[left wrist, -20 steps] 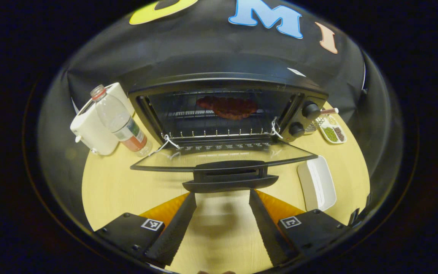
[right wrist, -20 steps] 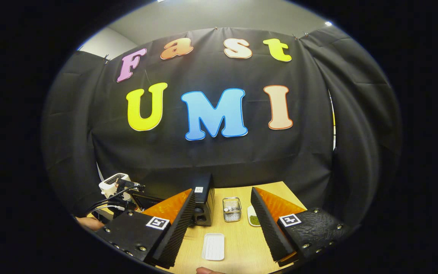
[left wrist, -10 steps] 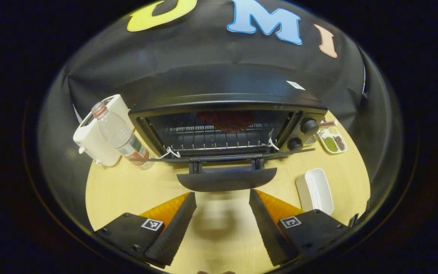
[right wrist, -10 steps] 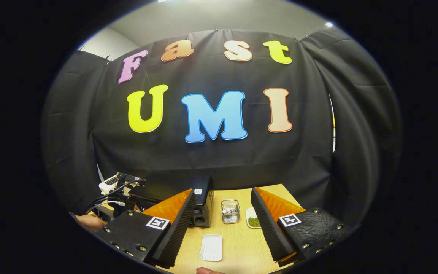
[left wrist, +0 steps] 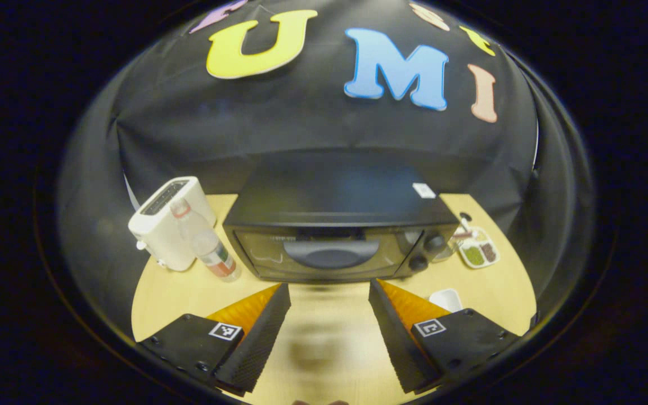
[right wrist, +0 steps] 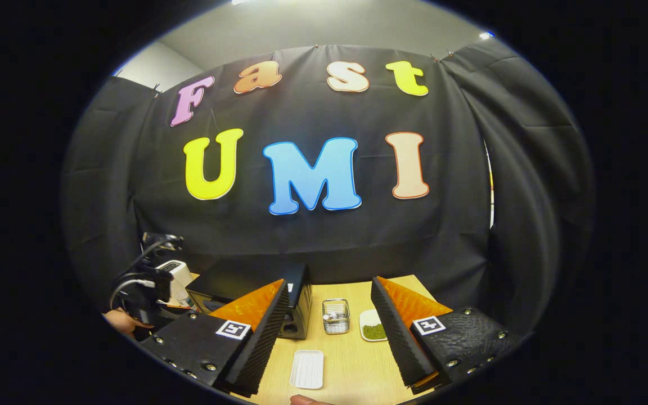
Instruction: Open the electric oven with the left hand, put the food in, and close the electric oven.
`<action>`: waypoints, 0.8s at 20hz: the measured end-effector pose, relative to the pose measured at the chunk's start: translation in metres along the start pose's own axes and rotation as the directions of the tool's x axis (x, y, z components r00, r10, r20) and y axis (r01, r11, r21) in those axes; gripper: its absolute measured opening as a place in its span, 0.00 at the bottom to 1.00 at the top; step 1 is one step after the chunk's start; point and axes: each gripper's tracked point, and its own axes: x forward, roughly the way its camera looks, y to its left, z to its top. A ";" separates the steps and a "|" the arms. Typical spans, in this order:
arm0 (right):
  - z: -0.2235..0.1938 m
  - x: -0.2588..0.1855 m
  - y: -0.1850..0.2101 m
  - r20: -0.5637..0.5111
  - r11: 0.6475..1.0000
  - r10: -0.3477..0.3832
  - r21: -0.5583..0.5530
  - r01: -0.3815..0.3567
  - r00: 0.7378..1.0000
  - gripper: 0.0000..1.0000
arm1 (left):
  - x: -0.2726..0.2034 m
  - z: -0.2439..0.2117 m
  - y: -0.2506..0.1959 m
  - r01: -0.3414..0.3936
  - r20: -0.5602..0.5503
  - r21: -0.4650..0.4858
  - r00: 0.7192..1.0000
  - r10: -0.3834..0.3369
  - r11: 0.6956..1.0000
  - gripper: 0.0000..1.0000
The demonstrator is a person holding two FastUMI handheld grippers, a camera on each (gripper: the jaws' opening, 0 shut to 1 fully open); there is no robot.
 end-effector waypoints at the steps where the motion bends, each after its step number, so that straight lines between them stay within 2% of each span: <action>1: 0.005 0.004 -0.001 0.007 1.000 0.005 -0.001 -0.005 1.000 0.89 | -0.014 0.019 -0.001 0.000 0.065 -0.012 0.998 0.001 1.000 0.96; 3: 0.016 0.007 -0.002 0.024 1.000 0.022 0.002 -0.022 0.999 0.89 | -0.045 0.061 -0.005 -0.010 0.208 -0.031 0.978 0.017 0.999 0.95; 4: 0.021 0.008 -0.004 0.032 1.000 0.025 0.002 -0.025 0.999 0.89 | -0.061 0.080 -0.011 -0.015 0.273 -0.033 0.962 0.024 0.999 0.99; 5: 0.027 0.008 -0.005 0.040 0.999 0.032 0.002 -0.032 0.999 0.89 | -0.078 0.097 -0.014 -0.022 0.338 -0.032 0.940 0.031 0.999 0.95; 9: 0.054 0.005 -0.003 0.079 0.997 0.078 0.015 -0.080 0.994 0.90 | -0.151 0.157 -0.026 -0.040 0.552 -0.025 0.833 0.047 0.999 0.99; 11: 0.069 0.003 0.001 0.104 0.995 0.101 0.008 -0.102 0.989 0.89 | -0.180 0.172 -0.030 -0.060 0.604 -0.009 0.795 0.054 0.998 0.99; 15: 0.091 -0.006 0.008 0.138 0.992 0.127 -0.004 -0.128 0.982 0.89 | -0.206 0.176 -0.035 -0.052 0.632 -0.021 0.773 0.054 0.998 0.99; 16: 0.094 -0.010 0.007 0.144 0.993 0.118 -0.002 -0.119 0.983 0.89 | -0.208 0.175 -0.034 -0.045 0.633 -0.023 0.772 0.050 0.999 0.90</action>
